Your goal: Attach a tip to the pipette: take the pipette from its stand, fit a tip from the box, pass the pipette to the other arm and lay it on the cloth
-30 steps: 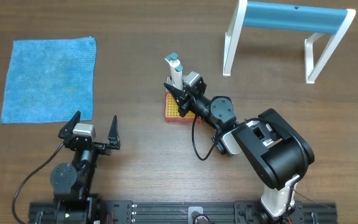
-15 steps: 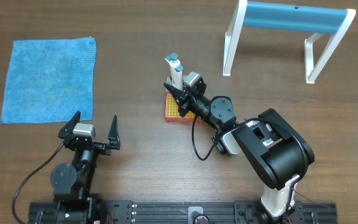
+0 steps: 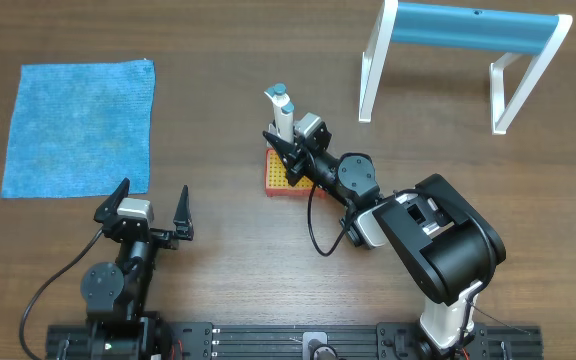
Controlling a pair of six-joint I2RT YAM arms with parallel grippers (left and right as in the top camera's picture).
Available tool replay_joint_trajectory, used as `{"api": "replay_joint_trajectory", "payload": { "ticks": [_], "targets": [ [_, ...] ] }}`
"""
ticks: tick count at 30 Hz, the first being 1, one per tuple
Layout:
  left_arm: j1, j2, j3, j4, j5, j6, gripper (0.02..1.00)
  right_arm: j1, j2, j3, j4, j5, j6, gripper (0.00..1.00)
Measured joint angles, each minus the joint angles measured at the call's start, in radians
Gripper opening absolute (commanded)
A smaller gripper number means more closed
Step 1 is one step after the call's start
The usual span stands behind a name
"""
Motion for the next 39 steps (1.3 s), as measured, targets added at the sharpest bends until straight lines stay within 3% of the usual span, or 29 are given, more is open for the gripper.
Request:
{"api": "replay_joint_trajectory", "payload": {
  "ticks": [29, 39],
  "targets": [
    [0.0, 0.0, 0.0, 0.0, 0.0, 0.0, 0.996, -0.005, 0.0, 0.013, -0.063, 0.0, 0.0, 0.084],
    [0.0, 0.0, 0.0, 0.0, 0.0, 0.0, 0.996, 0.0, 0.068, 0.018, 0.046, 0.0, 0.003, 0.08]
  ]
}}
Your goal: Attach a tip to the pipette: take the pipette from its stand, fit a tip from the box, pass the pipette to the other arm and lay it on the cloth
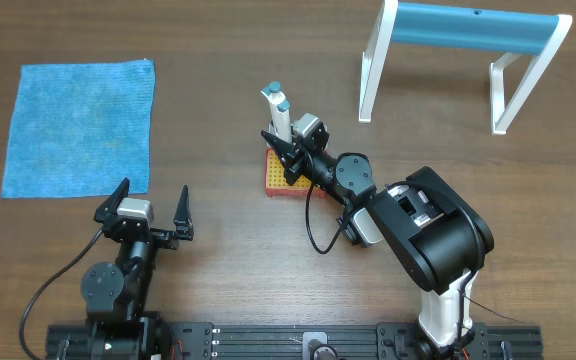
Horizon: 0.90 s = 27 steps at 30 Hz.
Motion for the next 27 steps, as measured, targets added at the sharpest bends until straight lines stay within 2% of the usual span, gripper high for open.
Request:
{"api": "replay_joint_trajectory", "payload": {
  "ticks": [20, 27],
  "targets": [
    [0.0, 0.0, 0.0, 0.0, 0.0, 0.0, 0.996, 0.0, -0.003, -0.019, 0.018, 0.001, -0.008, 0.08],
    [0.0, 0.0, 0.0, 0.0, 0.0, 0.0, 0.996, 0.0, -0.06, -0.02, -0.045, 0.0, -0.012, 0.08]
  ]
}}
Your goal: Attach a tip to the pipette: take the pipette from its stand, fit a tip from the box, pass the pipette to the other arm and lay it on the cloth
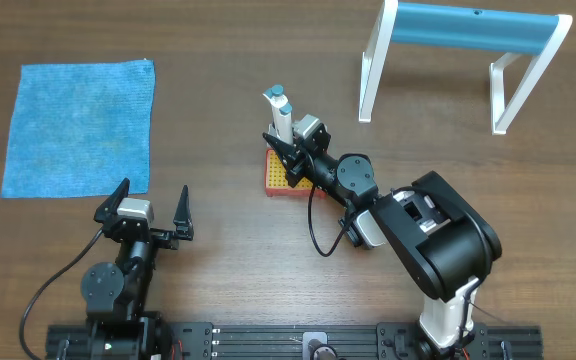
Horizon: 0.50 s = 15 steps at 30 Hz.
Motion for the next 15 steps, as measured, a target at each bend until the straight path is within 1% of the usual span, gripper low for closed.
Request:
{"api": "replay_joint_trajectory", "payload": {
  "ticks": [3, 5, 9, 12, 15],
  "targets": [
    [0.0, 0.0, 0.0, 0.0, 0.0, 0.0, 0.996, 0.0, -0.041, 0.0, -0.006, 0.0, -0.003, 0.08],
    [0.0, 0.0, 0.0, 0.0, 0.0, 0.0, 0.996, 0.0, -0.124, 0.0, -0.02, 0.0, -0.006, 0.08],
    [0.0, 0.0, 0.0, 0.0, 0.0, 0.0, 0.996, 0.0, -0.256, 0.003, -0.134, 0.0, -0.007, 0.08],
    [0.0, 0.0, 0.0, 0.0, 0.0, 0.0, 0.996, 0.0, -0.353, 0.008, -0.261, -0.002, -0.007, 0.08],
    [0.0, 0.0, 0.0, 0.0, 0.0, 0.0, 0.996, 0.0, -0.507, 0.051, -0.56, -0.039, -0.011, 0.082]
  ]
}}
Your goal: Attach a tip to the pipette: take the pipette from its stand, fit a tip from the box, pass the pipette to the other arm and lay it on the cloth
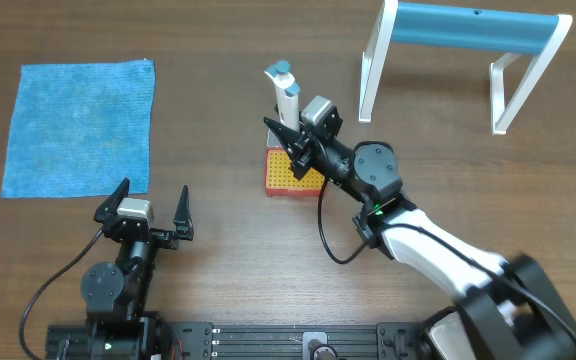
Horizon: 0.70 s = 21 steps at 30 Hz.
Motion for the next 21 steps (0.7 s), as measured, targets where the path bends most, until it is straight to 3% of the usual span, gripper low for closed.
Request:
{"api": "replay_joint_trajectory", "payload": {
  "ticks": [5, 8, 13, 21],
  "targets": [
    [0.0, 0.0, 0.0, 0.0, 0.0, 0.0, 0.996, 0.001, -0.203, 0.145, -0.589, -0.03, 0.0, 0.082],
    [0.0, 0.0, 0.0, 0.0, 0.0, 0.0, 0.996, 0.001, -0.264, 0.192, -0.778, -0.037, -0.001, 0.08],
    [0.0, 0.0, 0.0, 0.0, 0.0, 0.0, 0.996, 0.001, -0.288, 0.197, -0.92, -0.038, 0.0, 0.08],
    [0.0, 0.0, 0.0, 0.0, 0.0, 0.0, 0.996, 0.001, -0.288, 0.197, -0.935, -0.043, 0.052, 0.08]
  ]
}}
